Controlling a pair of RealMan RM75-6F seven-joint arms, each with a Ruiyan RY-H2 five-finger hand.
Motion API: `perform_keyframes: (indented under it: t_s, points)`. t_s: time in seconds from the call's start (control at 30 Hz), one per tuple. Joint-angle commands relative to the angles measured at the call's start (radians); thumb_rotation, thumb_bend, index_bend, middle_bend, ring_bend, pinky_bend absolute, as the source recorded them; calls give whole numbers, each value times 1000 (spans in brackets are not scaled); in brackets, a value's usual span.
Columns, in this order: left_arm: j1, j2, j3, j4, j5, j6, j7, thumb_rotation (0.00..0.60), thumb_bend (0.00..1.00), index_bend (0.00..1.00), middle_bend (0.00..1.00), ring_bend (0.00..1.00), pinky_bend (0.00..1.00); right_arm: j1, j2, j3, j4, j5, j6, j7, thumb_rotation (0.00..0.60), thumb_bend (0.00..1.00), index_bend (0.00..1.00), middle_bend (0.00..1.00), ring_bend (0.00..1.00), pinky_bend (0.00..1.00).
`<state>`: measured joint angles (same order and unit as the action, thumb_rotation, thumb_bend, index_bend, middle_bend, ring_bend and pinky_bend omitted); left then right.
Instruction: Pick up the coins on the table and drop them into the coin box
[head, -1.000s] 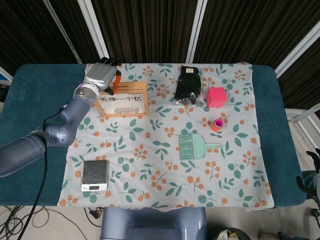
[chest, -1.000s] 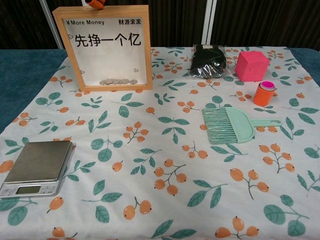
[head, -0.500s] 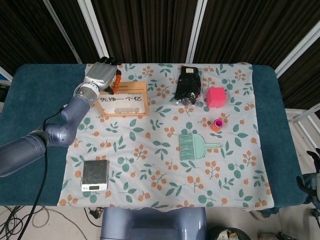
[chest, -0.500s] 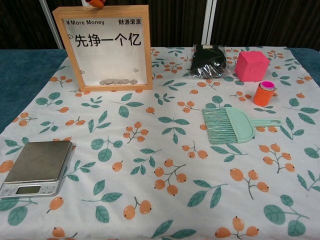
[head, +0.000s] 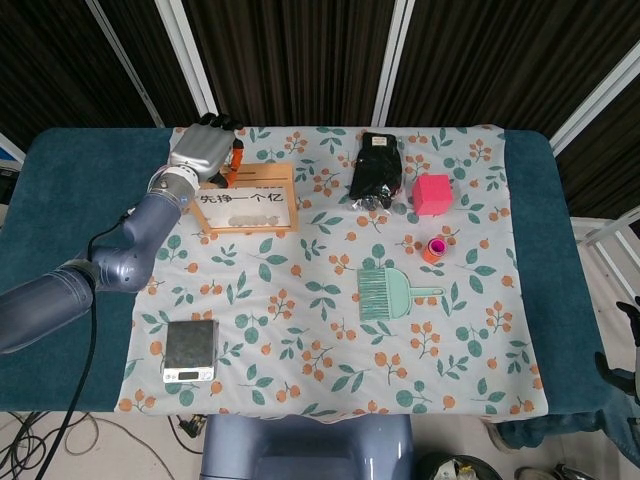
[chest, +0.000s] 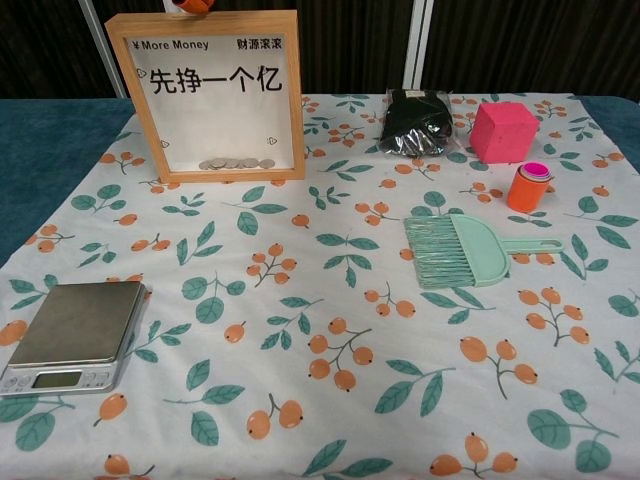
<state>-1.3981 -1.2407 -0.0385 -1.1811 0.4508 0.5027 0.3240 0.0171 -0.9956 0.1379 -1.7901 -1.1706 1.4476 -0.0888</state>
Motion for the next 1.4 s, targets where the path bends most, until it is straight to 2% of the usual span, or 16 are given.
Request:
perform_keyframes:
  t_s: [0.03,1.07,1.4]
  points:
    - [0,-2,0,2,1,1,1,600,488,551,102,0,0,-1,0,0,0,1,1,-2,600,394,179,91,0,0]
    - [-10,-5,15,-1,-10,0,14,600,440,550,101,0,0,-5,-7,14,-6,25,12,-23,600,394,180,92,0,0]
    - [-11,0,15,-9,-13,-4,12,600,350,547,99,0,0,-6,-10,16,-7,28,15,-27,600,395,179,91,0,0]
